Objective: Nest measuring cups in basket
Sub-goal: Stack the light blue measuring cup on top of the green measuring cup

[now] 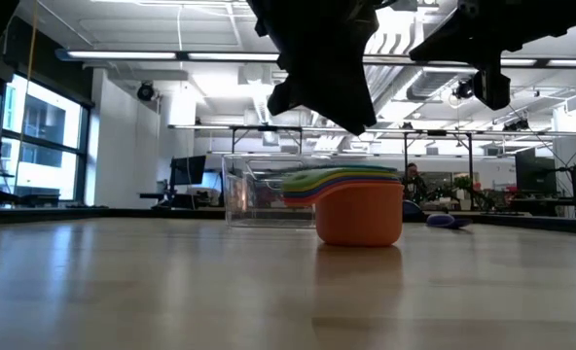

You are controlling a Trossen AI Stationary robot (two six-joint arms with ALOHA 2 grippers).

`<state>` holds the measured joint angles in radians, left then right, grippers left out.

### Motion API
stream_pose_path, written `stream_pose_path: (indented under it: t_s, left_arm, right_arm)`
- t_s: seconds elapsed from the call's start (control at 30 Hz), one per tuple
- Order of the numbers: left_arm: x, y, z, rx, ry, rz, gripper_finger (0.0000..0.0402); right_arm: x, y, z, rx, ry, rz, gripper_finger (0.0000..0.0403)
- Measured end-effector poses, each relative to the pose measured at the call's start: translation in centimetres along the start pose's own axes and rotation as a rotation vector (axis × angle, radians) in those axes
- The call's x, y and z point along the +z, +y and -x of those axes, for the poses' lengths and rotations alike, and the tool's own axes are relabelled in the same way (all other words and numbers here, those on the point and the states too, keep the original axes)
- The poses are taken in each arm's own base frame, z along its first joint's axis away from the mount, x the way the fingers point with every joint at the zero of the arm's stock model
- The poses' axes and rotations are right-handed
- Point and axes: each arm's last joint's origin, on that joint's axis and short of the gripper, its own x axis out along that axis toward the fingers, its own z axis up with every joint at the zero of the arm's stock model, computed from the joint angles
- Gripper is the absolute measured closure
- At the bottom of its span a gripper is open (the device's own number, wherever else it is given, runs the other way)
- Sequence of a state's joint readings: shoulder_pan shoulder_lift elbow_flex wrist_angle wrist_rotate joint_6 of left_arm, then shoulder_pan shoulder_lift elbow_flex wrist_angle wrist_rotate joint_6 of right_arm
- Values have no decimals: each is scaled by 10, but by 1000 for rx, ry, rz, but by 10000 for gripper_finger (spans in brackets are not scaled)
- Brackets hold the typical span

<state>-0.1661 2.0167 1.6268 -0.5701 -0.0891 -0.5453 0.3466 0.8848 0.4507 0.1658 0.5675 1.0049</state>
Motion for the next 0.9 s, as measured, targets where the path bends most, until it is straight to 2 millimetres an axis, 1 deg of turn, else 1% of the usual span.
stream_pose_path:
  t_s: [0.23,0.3,0.4,0.47,0.5,0.57,0.63,0.67,0.73,0.8,0.9]
  left_arm:
    - [2,3,0,4,-1,0,284]
    - [4,7,6,6,6,-8,277]
    - [11,16,24,15,5,-30,274]
    - [13,25,36,60,10,-72,285]
    - [13,29,41,98,7,-90,296]
    - [13,39,47,149,-16,-93,332]
    - [11,48,47,152,-31,-56,378]
    - [7,53,44,148,-24,-34,389]
    - [-1,60,35,140,-20,15,391]
    - [-15,66,24,143,15,53,397]
    - [-31,71,10,132,23,104,399]
  right_arm:
    - [0,0,0,-2,0,-6,403]
    - [0,0,0,-2,0,-6,403]
    - [0,0,0,-3,1,-5,403]
    - [0,0,0,-4,1,-5,403]
    - [0,0,0,-4,1,-5,403]
    - [0,-1,0,-6,3,-6,403]
    - [-1,-1,0,-9,4,-4,403]
    - [-1,-1,0,-9,4,-4,403]
    - [-1,-1,0,-10,5,-3,403]
    - [-1,-1,0,-10,5,-2,402]
    - [-1,-1,0,-13,4,0,402]
